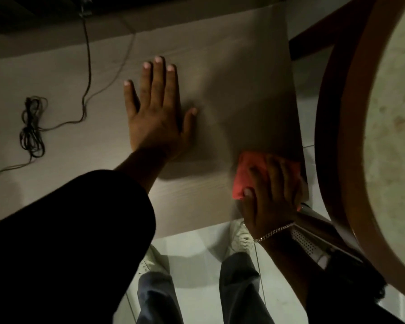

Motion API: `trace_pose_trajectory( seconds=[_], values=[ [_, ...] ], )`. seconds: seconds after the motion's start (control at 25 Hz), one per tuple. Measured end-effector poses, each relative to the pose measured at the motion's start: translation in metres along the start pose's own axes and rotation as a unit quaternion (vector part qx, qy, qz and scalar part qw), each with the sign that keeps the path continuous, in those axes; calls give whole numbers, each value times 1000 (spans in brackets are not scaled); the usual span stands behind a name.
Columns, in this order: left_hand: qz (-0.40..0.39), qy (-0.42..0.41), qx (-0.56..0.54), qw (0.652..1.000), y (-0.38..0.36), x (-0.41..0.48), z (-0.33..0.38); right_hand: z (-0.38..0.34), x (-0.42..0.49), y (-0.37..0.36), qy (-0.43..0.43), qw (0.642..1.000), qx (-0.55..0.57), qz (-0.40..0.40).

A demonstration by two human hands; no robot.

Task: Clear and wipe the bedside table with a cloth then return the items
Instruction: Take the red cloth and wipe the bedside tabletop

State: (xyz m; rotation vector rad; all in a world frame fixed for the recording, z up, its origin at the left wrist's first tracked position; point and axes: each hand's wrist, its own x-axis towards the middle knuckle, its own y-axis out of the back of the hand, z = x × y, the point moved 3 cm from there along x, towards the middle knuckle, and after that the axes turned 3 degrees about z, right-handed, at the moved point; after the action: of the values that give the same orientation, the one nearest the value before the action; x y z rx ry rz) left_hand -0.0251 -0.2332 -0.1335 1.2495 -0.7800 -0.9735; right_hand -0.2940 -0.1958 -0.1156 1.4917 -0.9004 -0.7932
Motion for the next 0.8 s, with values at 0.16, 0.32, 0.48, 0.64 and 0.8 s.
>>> trace_pose_trajectory(
  seconds=[0.16, 0.32, 0.48, 0.64, 0.8],
  values=[
    [2, 2, 1, 1000, 1, -1, -4, -7, 23, -3, 50, 998, -11, 26],
    [0, -5, -5, 1000, 1, 0, -1, -30, 112, -6, 57, 996, -19, 65],
    [13, -11, -2, 1000, 0, -1, -3, -67, 218, -17, 30, 998, 0, 62],
    [18, -3, 7, 1000, -1, -2, -1, -78, 241, -17, 33, 997, 26, 58],
    [8, 8, -10, 1000, 3, -4, -1, -67, 164, -6, 86, 995, 7, 52]
  ],
)
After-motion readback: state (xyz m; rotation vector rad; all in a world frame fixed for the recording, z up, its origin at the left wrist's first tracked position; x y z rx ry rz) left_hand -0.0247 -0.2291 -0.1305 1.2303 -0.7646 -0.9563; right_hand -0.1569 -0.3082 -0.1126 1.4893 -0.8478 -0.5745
